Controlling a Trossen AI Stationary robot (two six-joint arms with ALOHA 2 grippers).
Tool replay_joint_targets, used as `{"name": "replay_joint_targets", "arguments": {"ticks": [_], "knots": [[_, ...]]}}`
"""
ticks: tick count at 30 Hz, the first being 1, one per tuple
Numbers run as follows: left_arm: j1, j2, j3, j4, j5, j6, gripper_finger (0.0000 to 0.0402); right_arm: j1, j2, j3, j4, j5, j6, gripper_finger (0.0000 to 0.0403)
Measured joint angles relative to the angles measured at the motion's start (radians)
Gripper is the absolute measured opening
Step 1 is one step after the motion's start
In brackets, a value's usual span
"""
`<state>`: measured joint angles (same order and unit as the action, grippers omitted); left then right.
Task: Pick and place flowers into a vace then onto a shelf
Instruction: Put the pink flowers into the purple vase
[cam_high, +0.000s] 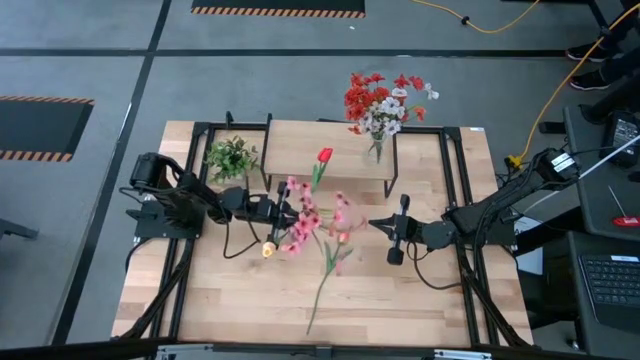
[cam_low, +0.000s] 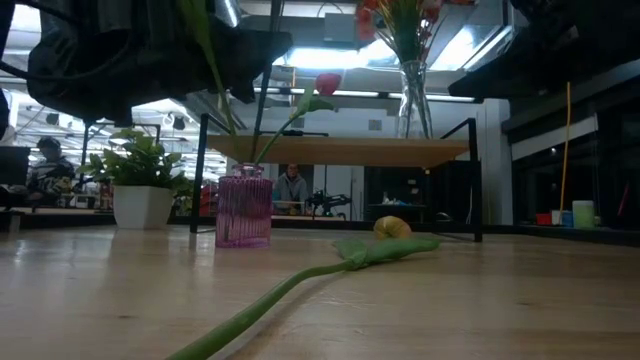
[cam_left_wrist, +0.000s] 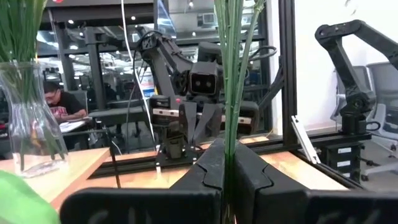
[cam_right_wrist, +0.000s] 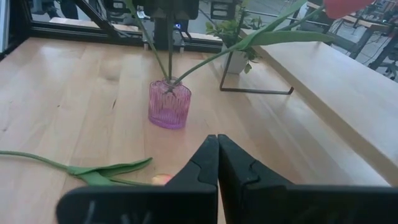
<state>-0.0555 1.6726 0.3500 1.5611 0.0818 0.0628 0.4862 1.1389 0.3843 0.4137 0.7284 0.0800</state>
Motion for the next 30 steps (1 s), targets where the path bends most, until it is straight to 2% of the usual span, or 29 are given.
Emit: {"name": "replay_joint_targets", "arguments": {"ticks": [25,30], "knots": [[-0.009,0.000,0.000,-0.133,-0.049,-0.024,0.0004,0.000,0.000,0.000,0.000,0.000,0.018,0.0000],[-0.008,0.000,0.000,-0.189,-0.129,-0.024,0.0004,0.000,0.000,0.000,0.000,0.000,0.018,0.0000]]}}
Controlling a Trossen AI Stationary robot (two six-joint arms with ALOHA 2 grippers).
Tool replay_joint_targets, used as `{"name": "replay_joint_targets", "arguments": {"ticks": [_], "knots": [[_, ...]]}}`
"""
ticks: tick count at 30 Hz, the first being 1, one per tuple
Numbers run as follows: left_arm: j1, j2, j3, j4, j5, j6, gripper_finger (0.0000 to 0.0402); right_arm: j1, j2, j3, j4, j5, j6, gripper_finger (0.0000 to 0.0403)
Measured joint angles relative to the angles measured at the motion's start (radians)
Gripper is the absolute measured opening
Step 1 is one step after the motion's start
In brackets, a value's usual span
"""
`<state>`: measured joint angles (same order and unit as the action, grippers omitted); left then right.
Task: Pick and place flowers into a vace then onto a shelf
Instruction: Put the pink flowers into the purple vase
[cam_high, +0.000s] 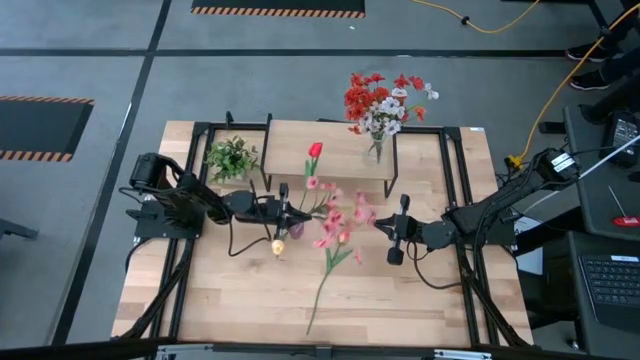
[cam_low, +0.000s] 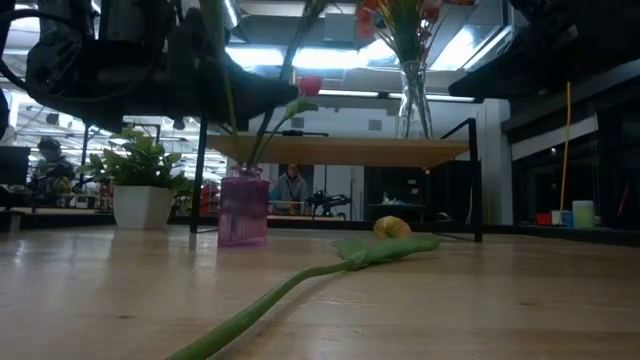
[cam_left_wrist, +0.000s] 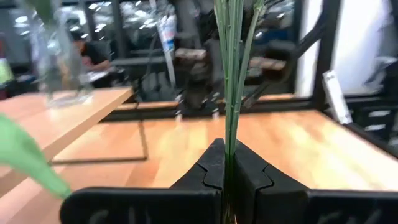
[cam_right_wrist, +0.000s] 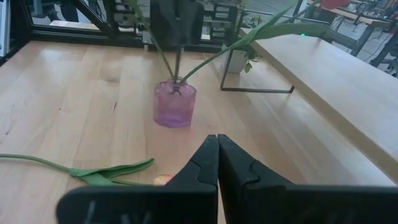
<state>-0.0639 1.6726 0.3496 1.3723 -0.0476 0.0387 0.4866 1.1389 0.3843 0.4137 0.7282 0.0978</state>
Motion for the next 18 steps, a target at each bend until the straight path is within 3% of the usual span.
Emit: {"name": "replay_joint_targets", "arguments": {"ticks": [18], "knots": [[0.000,0.000,0.000,-0.049,-0.058,-0.026,0.0004,0.000,0.000,0.000,0.000,0.000,0.006,0.0000]]}}
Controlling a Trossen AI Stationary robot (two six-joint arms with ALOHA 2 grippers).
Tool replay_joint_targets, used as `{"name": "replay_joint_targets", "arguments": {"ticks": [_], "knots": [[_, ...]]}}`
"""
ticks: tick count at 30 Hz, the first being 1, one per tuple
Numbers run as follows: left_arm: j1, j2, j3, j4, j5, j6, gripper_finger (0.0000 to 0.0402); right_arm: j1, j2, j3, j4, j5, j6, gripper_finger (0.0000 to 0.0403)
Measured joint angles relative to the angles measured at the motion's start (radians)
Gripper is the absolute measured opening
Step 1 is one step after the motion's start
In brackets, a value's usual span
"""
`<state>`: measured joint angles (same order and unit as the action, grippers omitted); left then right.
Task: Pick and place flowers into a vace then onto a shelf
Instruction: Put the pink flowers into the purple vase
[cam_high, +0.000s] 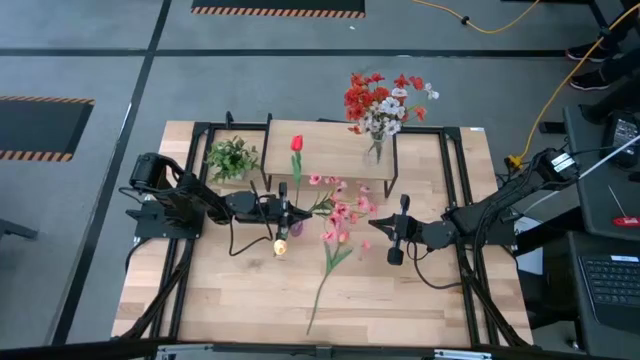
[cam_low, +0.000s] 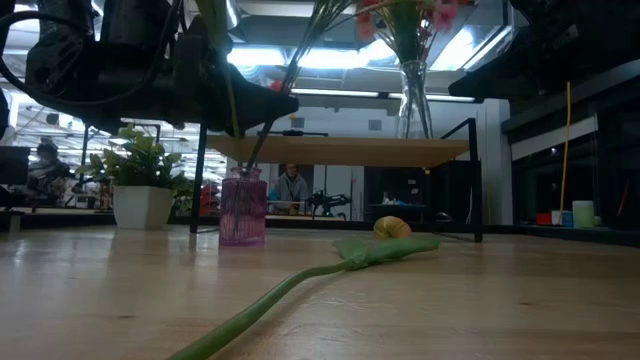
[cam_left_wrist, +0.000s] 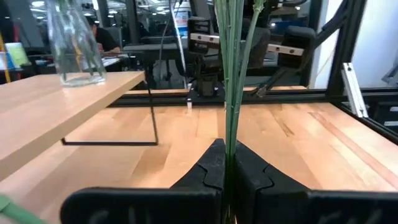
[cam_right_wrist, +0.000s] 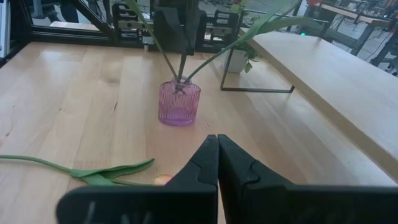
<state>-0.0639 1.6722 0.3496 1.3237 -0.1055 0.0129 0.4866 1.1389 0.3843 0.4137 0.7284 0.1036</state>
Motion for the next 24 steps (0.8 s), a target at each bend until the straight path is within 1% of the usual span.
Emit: {"name": "replay_joint_targets", "arguments": {"ticks": [4,10,24], "knots": [[0.000,0.000,0.000,-0.024,-0.020,-0.005,0.0004,0.000,0.000,0.000,0.000,0.000,0.000,0.0000],[0.000,-0.001,0.000,-0.057,-0.041,-0.052,0.0006,0.000,0.000,0.000,0.000,0.000,0.000,0.0000],[0.000,-0.001,0.000,-0.069,-0.057,-0.041,0.0007,0.000,0.000,0.000,0.000,0.000,0.001,0.0000]]}}
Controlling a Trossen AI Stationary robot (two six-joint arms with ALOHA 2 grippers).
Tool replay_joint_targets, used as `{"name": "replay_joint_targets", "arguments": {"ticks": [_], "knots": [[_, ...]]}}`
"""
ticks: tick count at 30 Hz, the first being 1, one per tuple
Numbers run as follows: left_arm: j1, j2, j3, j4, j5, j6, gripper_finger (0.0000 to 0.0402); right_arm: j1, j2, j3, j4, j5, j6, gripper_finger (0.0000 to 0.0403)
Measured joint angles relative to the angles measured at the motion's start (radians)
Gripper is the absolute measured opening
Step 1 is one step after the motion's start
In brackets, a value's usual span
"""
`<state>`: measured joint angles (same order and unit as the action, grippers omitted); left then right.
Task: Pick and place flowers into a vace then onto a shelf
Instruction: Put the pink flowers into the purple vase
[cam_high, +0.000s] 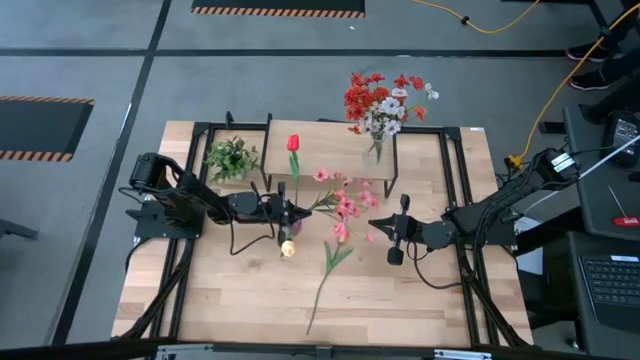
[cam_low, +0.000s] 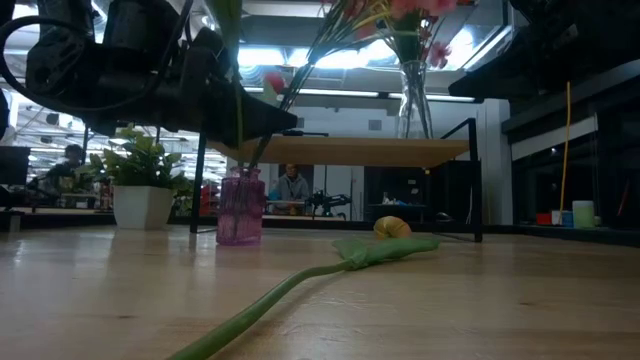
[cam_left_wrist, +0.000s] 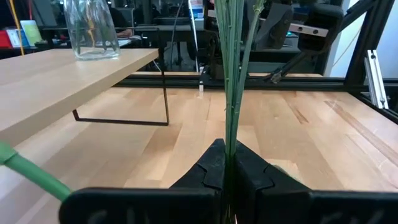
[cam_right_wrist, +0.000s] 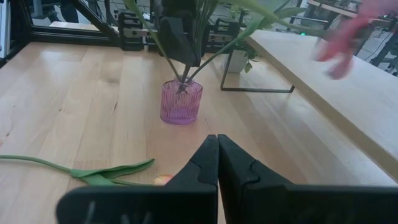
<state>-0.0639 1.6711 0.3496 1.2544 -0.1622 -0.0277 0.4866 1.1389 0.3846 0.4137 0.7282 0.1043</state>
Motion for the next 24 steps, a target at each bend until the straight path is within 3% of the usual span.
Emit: {"name": "replay_joint_targets", "arguments": {"ticks": [11,24], "knots": [[-0.003,0.000,0.000,0.001,0.030,-0.006,0.0015,0.000,0.000,0.000,0.000,0.000,0.000,0.0000],[-0.015,-0.001,0.000,0.008,-0.020,0.031,0.0048,0.000,0.000,0.000,0.000,0.000,0.000,0.0001]]}}
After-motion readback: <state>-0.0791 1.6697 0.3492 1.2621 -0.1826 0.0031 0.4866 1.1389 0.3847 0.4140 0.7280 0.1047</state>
